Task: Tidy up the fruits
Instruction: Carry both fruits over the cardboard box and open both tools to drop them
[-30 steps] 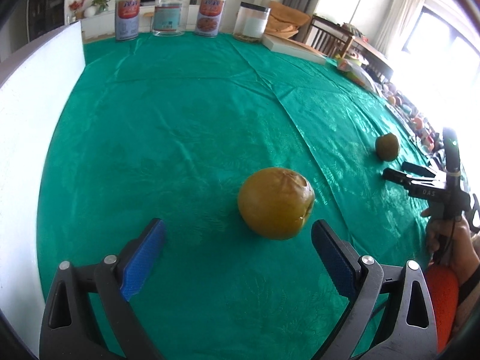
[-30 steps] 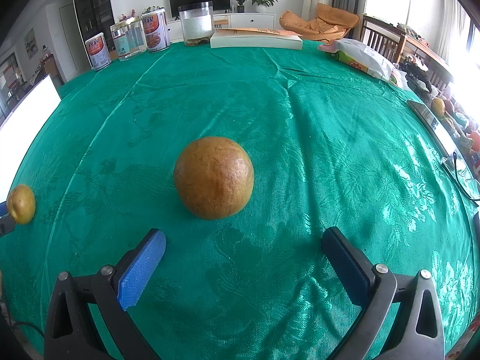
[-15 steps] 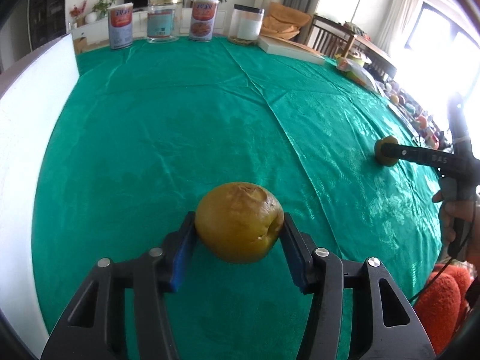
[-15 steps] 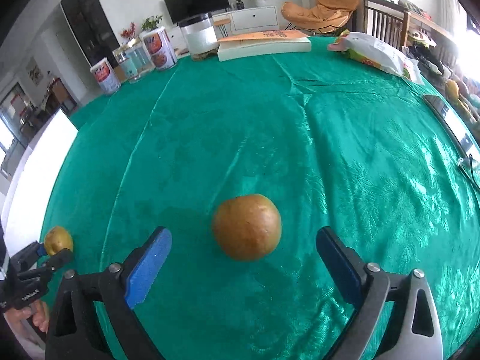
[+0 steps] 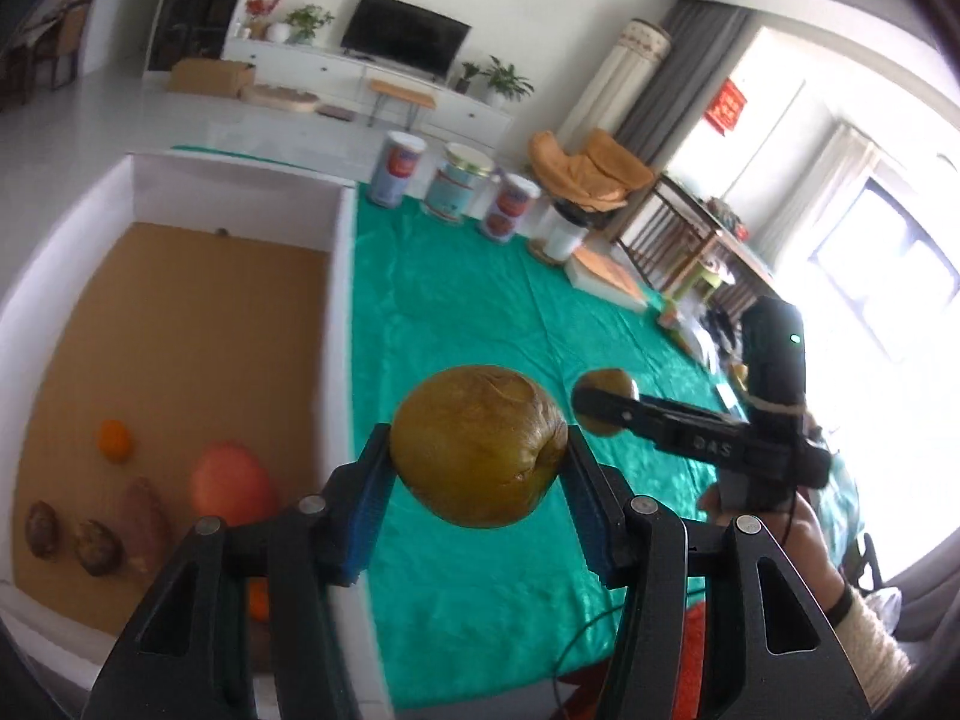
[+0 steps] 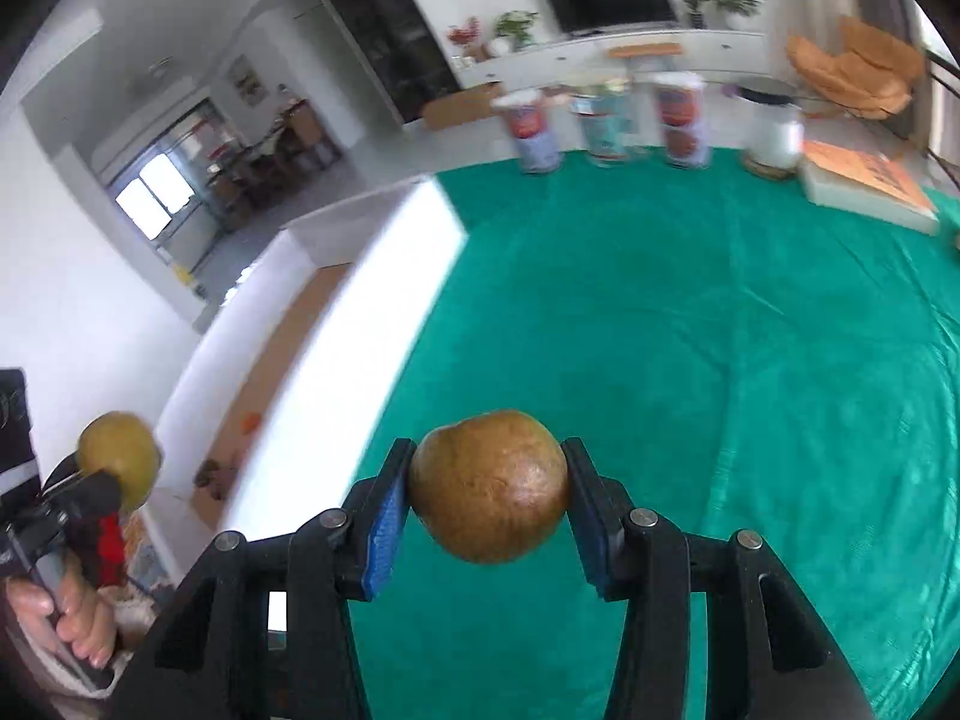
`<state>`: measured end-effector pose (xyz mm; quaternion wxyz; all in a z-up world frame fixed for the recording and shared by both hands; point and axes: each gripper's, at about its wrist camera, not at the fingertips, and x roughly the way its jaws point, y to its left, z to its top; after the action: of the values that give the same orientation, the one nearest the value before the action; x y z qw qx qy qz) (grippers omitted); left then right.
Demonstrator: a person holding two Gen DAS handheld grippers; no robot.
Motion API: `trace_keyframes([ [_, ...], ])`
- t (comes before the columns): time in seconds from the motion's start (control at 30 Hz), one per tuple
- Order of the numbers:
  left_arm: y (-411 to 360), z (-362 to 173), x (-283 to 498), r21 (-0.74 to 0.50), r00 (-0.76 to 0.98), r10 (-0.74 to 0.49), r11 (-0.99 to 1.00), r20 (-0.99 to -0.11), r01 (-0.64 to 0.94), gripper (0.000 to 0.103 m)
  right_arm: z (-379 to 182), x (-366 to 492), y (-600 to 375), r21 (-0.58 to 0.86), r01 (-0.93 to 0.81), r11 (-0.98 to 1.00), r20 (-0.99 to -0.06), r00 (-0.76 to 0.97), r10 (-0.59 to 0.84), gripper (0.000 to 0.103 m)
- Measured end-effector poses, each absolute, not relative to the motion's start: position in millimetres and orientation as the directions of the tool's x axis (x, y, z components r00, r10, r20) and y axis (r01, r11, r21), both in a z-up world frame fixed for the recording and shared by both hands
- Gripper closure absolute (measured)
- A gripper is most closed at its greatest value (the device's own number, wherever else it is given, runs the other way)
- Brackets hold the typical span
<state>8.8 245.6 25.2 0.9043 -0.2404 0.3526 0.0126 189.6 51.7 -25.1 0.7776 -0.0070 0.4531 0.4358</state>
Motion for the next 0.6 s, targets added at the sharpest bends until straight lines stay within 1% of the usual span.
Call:
trace_keyframes([
  [0.1,310.5,12.7,16.2,-0.325,0.704,0.041,0.867,-0.709,-0.378,0.047,-9.4,168.2,136.4,0.364,-0.773,0.519,-0.720,0.120,0.684,0.054],
  [0.17,348.1,-12.5,28.0,-0.284,0.635,0.104,0.831,-0.765,-0.478,0.047,-9.7,159.0,183.2,0.325,-0.809,0.489,-0.744,0.100,0.660,0.054],
  [0.23,376.3,-40.6,41.2,-0.277,0.574,0.104,0.798,-0.812,-0.536,0.047,-20.6,154.1,220.8,0.298,-0.830,0.471,-0.780,0.073,0.622,0.054],
  [0.3,393.3,-66.5,53.4,-0.278,0.519,0.075,0.776,-0.851,-0.567,0.047,-35.3,151.4,249.4,0.232,-0.846,0.480,-0.819,0.096,0.565,0.054],
  [0.4,402.3,-94.9,64.9,-0.281,0.459,0.030,0.756,-0.888,-0.591,0.047,-60.2,149.5,275.0,0.164,-0.854,0.494,-0.866,0.116,0.487,0.054],
  [0.47,403.1,-102.2,66.2,-0.273,0.439,0.022,0.753,-0.898,-0.598,0.046,-69.7,154.3,280.2,0.148,-0.847,0.511,-0.879,0.124,0.460,0.053],
  [0.53,402.7,-99.8,65.5,-0.272,0.449,0.035,0.753,-0.893,-0.599,0.041,-67.7,156.1,277.3,0.176,-0.835,0.521,-0.867,0.119,0.484,0.046],
  [0.6,400.6,-88.6,60.9,-0.262,0.474,0.070,0.757,-0.878,-0.599,0.031,-54.8,158.9,266.8,0.201,-0.822,0.533,-0.842,0.132,0.522,0.025],
])
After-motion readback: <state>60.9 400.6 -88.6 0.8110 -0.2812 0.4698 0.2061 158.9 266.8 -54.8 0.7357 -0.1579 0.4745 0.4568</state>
